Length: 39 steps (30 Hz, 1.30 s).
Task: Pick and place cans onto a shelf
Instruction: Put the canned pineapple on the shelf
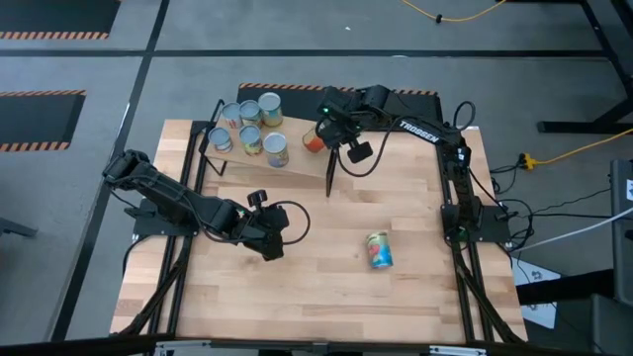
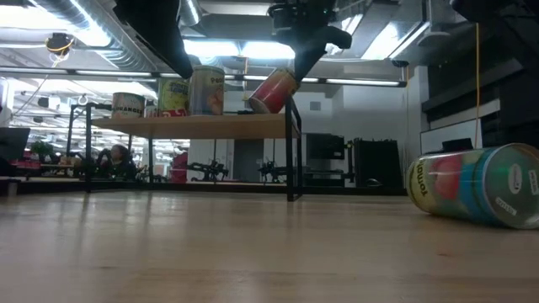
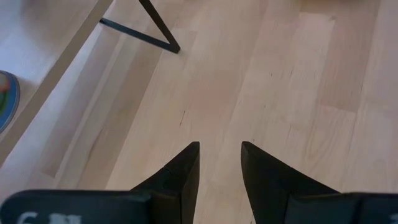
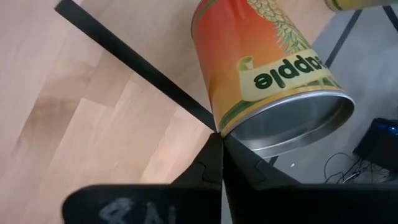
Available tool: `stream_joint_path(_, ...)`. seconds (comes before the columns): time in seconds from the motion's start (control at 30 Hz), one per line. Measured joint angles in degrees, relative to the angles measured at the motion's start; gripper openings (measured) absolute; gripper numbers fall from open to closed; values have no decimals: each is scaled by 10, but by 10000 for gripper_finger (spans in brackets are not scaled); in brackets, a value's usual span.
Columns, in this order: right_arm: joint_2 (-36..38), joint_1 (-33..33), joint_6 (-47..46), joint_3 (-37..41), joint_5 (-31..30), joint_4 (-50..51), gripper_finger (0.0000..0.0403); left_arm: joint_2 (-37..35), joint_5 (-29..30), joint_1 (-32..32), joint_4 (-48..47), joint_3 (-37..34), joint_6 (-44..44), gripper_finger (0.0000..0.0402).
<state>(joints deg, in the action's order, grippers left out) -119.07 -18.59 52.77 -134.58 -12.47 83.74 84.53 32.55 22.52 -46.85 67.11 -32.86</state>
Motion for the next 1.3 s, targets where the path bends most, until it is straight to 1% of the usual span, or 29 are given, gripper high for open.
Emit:
stream_joint_path(0.6, 0, 11, 5, 0, 0, -4, 6, 0, 0, 0, 0, 0, 0, 111)
stream_joint_path(0.67, 0, 10, 29, 0, 0, -3, 6, 0, 0, 0, 0, 0, 0, 111)
stream_joint_path(0.8, 0, 10, 109, 0, -2, -3, 6, 0, 0, 0, 0, 0, 0, 111)
stream_joint_path(0.87, 0, 10, 138, 0, -18, -3, 6, 0, 0, 0, 0, 0, 0, 111)
stream_joint_path(1.0, 0, 8, 150, 0, -76, -3, 6, 0, 0, 2, 0, 0, 0, 111)
stream_joint_path(1.17, 0, 7, 150, 0, -81, -6, 6, 0, 0, 2, 0, 0, 0, 111)
stream_joint_path(1.3, 0, 8, 150, 0, -79, -32, 6, 0, 0, 2, 0, 0, 0, 111)
